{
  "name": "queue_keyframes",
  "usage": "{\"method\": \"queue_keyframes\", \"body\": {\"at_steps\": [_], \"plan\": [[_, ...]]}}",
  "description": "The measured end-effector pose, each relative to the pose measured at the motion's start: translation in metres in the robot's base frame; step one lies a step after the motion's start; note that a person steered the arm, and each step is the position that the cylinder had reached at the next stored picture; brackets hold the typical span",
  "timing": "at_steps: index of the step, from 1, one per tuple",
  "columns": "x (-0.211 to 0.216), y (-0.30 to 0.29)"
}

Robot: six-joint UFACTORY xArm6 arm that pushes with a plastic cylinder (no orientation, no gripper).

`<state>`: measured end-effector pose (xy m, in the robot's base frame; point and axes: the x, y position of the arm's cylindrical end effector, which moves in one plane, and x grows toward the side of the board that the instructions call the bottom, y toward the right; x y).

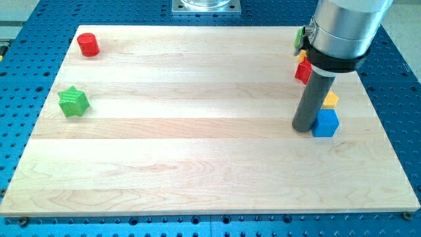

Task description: Move the green star below the blue cube

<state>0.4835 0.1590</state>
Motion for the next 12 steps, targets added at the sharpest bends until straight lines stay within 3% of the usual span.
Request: {"method": "queue_keyframes", "body": {"at_steps": [1, 2, 3, 6, 8, 9, 11, 12], "plan": [[0.047, -0.021], [0.064, -0.054], [0.045, -0.109], [0.035, -0.451], [-0.065, -0.447], [-0.060, -0.392], [0.015, -0.319], [0.021, -0.235]]}}
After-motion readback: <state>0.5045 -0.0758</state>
